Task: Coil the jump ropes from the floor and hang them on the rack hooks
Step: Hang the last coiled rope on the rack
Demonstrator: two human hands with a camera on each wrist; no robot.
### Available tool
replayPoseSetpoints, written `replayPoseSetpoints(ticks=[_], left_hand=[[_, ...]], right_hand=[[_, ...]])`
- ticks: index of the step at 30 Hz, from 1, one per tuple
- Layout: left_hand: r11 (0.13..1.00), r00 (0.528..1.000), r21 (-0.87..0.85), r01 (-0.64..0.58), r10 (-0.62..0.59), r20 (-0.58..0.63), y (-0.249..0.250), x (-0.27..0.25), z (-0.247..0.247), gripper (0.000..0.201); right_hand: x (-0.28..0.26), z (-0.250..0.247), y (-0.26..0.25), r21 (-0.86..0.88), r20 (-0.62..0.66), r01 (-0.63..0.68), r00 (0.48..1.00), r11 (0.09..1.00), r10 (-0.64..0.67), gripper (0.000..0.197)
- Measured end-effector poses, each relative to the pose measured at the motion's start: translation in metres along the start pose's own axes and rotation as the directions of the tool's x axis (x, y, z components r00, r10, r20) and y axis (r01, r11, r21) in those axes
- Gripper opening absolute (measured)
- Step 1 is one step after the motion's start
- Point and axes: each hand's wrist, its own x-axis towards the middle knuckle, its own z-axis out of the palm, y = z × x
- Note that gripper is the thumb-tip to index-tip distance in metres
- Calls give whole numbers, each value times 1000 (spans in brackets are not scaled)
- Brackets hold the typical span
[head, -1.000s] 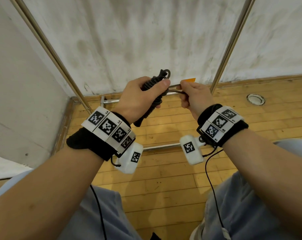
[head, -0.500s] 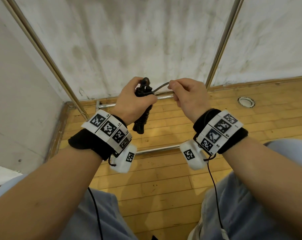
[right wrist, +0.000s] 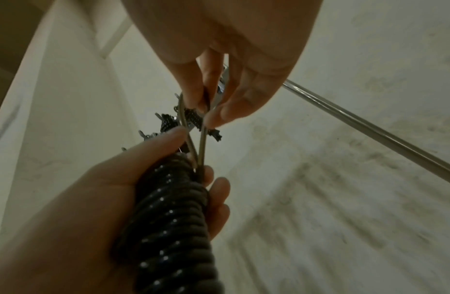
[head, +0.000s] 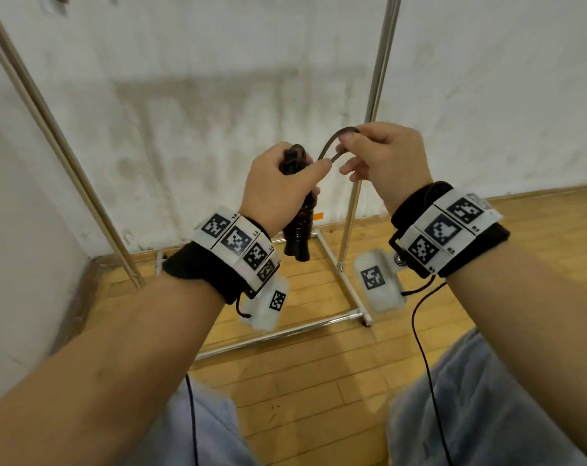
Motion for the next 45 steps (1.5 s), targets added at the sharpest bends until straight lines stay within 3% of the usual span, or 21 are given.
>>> replayPoseSetpoints(ticks=[3,5,8,14,21,26,30,33,39,45], left_hand=[[996,997,-46,-80,80,-13,15,8,10,25],[989,989,15,-144,145,-14,20,17,17,18],[988,989,55,-141,143,-26,22,38,27,5],[961,986,236,-147,160,-40,14,115,40,14],[916,952,259,-307,298,75,20,208,54,28],[949,968,214,-233,205,145,79,239,62,20],[950,980,268,-160,121,159,135,245,66,21],[952,994,303,-48,16,106,177,246,65,24],[943,997,331,43,-20,-71,238,247,53,20],[894,988,448,26,46,-150,270,255,38,13]], right_hand=[[8,-4,-10,119,47,-36,998,992,31,8],[15,-6,-11,138,70,-24,997,990,15,5],[33,-10,-5,113,41,-8,999,994,4,10],[94,-18,15,21,-13,78,997,997,-77,20],[180,-26,29,-24,-100,163,981,986,-165,21],[216,-43,-22,-10,-154,126,980,992,-126,19],[237,-58,-75,-69,-109,-14,994,998,7,13],[248,-69,-113,-107,-46,-104,994,989,99,14],[269,-68,-173,-155,66,-114,990,981,125,18],[287,-52,-196,-184,122,-125,981,975,149,15]])
